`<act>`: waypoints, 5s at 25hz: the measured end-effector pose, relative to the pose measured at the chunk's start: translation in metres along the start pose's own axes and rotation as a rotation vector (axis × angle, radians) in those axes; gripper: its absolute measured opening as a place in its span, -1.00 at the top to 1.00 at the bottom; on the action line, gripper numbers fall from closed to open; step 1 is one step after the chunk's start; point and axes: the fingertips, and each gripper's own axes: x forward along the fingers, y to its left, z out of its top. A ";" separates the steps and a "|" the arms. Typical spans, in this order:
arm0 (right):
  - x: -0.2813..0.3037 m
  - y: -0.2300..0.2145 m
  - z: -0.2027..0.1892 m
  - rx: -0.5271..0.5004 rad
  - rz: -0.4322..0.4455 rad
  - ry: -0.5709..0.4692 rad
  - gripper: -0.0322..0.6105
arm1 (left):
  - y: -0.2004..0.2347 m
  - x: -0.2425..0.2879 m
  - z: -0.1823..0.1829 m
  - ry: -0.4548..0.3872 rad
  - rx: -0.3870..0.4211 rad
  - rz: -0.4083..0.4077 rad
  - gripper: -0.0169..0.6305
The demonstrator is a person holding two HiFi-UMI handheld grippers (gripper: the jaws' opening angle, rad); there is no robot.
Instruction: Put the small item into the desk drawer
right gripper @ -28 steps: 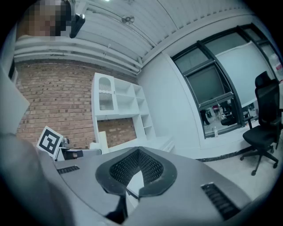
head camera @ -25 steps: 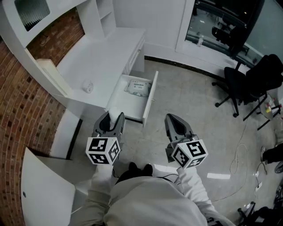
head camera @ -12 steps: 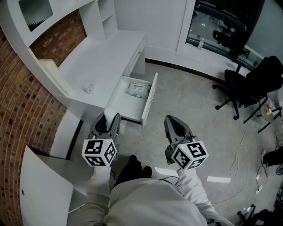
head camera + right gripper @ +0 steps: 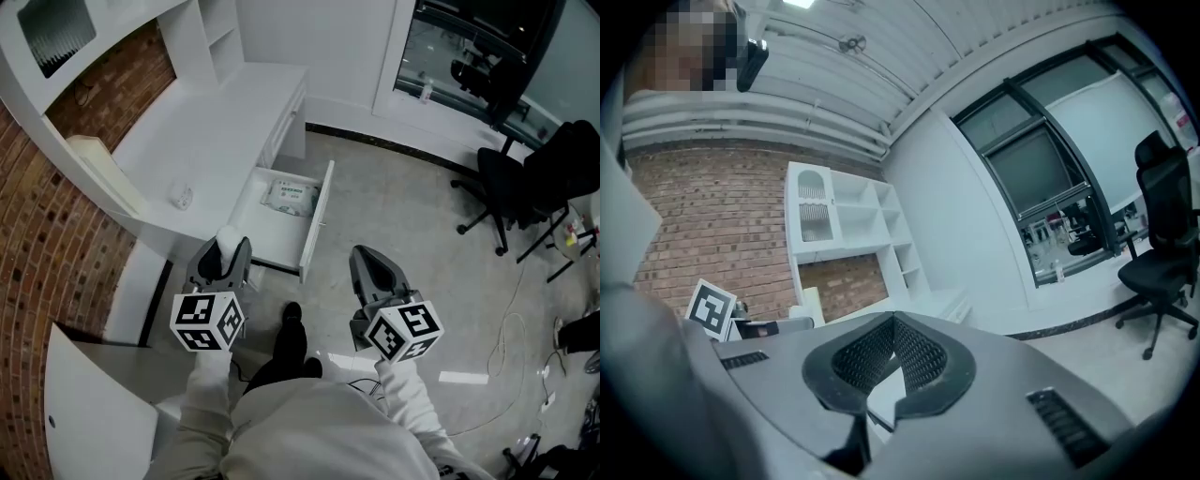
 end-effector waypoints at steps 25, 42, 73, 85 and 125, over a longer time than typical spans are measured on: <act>0.208 -0.070 0.028 -0.002 -0.087 0.032 0.81 | 0.096 0.203 0.022 0.037 0.003 -0.095 0.36; 0.237 -0.081 0.034 -0.019 -0.135 0.012 0.81 | 0.111 0.241 0.020 0.046 -0.002 -0.144 0.36; 0.259 -0.124 0.055 -0.002 -0.148 -0.019 0.81 | 0.090 0.311 0.009 0.110 0.050 -0.189 0.36; 0.255 -0.131 0.051 0.008 -0.172 -0.014 0.81 | 0.076 0.338 -0.072 0.298 0.039 -0.239 0.36; 0.244 -0.153 0.043 0.026 -0.193 0.025 0.81 | 0.053 0.328 -0.336 0.984 0.319 -0.351 0.36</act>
